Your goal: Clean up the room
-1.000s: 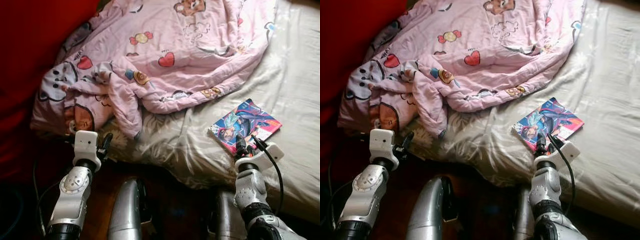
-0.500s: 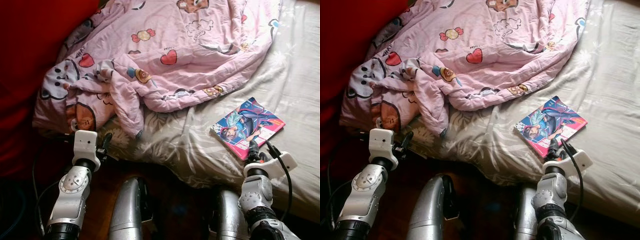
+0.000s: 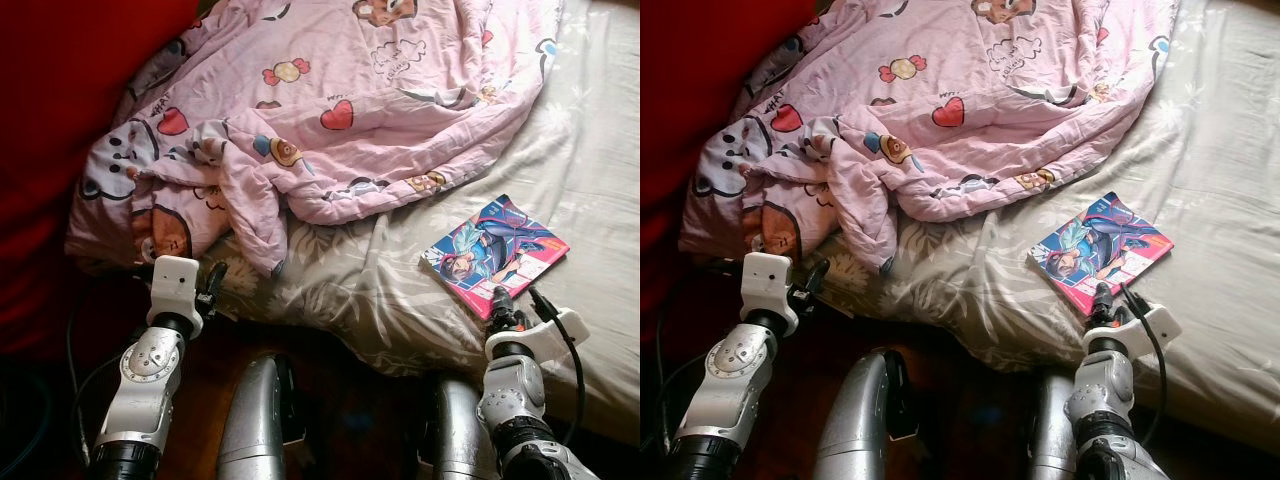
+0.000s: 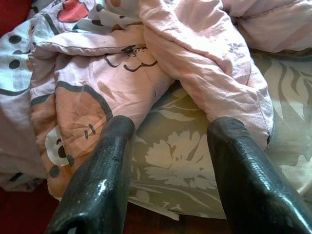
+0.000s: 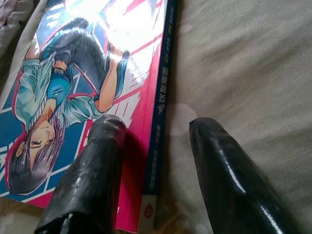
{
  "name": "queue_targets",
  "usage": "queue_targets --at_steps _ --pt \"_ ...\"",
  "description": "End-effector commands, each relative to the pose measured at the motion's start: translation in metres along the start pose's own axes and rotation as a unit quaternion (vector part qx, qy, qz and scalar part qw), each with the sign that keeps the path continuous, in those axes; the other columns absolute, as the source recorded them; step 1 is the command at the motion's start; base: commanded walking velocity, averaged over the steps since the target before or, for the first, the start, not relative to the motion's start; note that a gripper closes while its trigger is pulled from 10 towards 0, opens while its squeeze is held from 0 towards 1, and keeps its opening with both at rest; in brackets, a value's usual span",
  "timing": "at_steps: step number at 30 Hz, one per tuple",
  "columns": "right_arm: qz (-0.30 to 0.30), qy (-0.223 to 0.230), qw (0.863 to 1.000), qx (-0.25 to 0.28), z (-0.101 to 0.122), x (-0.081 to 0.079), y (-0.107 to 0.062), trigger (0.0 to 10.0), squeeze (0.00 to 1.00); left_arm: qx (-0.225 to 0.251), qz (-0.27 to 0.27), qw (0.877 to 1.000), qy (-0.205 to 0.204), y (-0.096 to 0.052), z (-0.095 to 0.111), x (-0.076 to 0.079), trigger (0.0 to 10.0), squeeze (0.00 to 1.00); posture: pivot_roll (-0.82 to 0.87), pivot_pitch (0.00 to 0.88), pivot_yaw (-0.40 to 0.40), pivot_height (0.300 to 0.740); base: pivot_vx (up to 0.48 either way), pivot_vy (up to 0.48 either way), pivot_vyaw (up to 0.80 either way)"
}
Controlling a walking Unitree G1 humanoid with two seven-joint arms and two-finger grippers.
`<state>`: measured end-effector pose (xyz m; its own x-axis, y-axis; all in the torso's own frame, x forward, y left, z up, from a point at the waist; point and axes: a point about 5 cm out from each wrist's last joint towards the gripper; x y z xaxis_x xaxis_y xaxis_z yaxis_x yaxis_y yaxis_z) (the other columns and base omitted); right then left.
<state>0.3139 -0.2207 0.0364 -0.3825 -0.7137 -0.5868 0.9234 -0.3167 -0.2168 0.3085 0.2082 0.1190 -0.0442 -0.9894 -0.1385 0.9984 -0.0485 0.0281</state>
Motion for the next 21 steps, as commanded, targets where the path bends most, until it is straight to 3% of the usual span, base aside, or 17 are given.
queue_targets --at_steps 1,3,6,9,12,15,21 --pt "-0.013 0.011 0.998 -0.061 -0.028 0.007 -0.012 10.0 0.00 -0.007 0.000 1.000 0.013 -0.005 -0.004 -0.005 10.0 0.00 0.08 0.291 0.119 0.570 0.000 0.000 0.00" --pt "-0.004 0.019 0.997 -0.073 -0.033 0.005 -0.013 10.0 0.00 -0.007 -0.002 1.000 0.015 -0.005 -0.004 -0.005 10.0 0.00 0.08 0.290 0.120 0.570 0.000 0.000 0.00" --pt "0.014 -0.004 0.990 -0.137 -0.055 0.004 -0.024 10.0 0.00 -0.005 -0.008 1.000 0.028 -0.005 -0.002 -0.005 10.0 0.00 0.09 0.291 0.123 0.570 0.000 0.000 0.00" --pt "0.052 0.073 0.976 -0.199 -0.076 -0.001 -0.035 10.0 0.00 -0.002 -0.013 0.999 0.040 -0.005 0.000 -0.005 10.0 0.00 0.09 0.303 0.125 0.570 0.000 0.000 0.00" --pt "0.081 0.083 0.966 -0.230 -0.087 -0.006 -0.042 10.0 0.00 -0.002 -0.019 0.999 0.048 -0.007 -0.001 -0.002 10.0 0.00 0.10 0.310 0.127 0.570 0.000 0.000 0.00" --pt "0.086 0.090 0.964 -0.233 -0.089 -0.007 -0.044 10.0 0.00 -0.002 -0.023 0.998 0.053 -0.007 -0.001 -0.001 10.0 0.00 0.10 0.313 0.128 0.570 0.000 0.000 0.00" --pt "0.056 0.153 0.966 -0.201 -0.078 -0.004 -0.036 10.0 0.00 0.002 -0.033 0.997 0.062 -0.007 0.000 0.003 10.0 0.00 0.11 0.312 0.131 0.570 0.000 0.000 0.00"
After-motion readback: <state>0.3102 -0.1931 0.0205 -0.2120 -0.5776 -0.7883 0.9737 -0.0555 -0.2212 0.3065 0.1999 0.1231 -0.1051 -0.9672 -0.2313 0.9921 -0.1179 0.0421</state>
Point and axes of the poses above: a point about 5 cm out from each wrist's last joint towards the gripper, its own y axis pointing out of the wrist towards the gripper, its own z axis along the axis of the wrist's last joint, x = y × z, and after that the axes turned 5 degrees about -y, right-handed
